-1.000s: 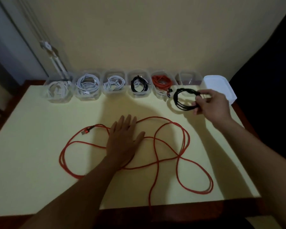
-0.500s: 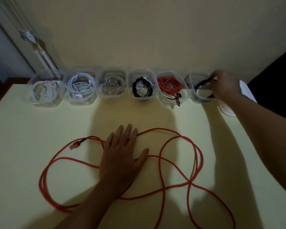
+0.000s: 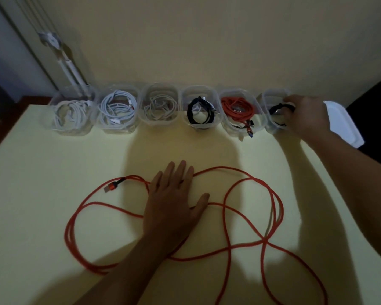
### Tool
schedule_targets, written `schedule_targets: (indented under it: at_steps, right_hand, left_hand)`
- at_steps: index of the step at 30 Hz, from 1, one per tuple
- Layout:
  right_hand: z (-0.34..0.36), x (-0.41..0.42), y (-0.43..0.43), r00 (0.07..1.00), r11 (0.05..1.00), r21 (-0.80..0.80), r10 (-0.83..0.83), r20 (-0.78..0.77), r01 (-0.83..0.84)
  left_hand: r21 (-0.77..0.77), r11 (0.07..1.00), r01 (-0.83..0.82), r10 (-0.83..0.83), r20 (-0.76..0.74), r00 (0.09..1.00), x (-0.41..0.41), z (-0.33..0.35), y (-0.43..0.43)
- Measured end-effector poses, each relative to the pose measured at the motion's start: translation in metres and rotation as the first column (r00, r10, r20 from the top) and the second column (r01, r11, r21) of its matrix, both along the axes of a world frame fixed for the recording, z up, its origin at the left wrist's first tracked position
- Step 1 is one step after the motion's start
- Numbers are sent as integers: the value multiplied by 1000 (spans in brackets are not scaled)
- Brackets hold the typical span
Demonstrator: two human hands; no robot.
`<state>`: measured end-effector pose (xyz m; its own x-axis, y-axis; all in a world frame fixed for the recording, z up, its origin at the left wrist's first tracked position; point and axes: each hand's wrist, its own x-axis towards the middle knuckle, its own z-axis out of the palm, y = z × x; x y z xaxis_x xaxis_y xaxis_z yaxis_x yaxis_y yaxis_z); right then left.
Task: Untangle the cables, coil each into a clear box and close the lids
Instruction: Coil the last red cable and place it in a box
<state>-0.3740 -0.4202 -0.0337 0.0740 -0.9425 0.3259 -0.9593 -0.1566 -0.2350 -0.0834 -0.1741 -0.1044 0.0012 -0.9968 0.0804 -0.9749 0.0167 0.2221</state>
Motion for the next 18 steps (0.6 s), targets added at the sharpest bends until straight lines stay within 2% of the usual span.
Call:
schedule_targets:
  at_steps: [4,8,12,15,18]
  right_hand:
    - [2,14,43,993,983,-185,32,115,-10]
    - [-3,30,125,968,972,-237,60,243,-1]
    - [-18,58,216,935,980,-33,198,295,-197]
    - [-41,81,269,905,931,103,308,295,-351]
    - [-64,87,293,913,900,159,389,125,-405]
  left_hand:
    - [-20,1000,-8,8,-3,1000,-1,0,0]
    - [-26,1000,0,0,-9,1000,-2,2,2]
    - [-22,1000,14,-16,-70,997,-2,7,5]
    - [-36,999,-5,-5,-276,961,2,13,12]
    - [-231,962,-145,64,-325,944,22,12,27]
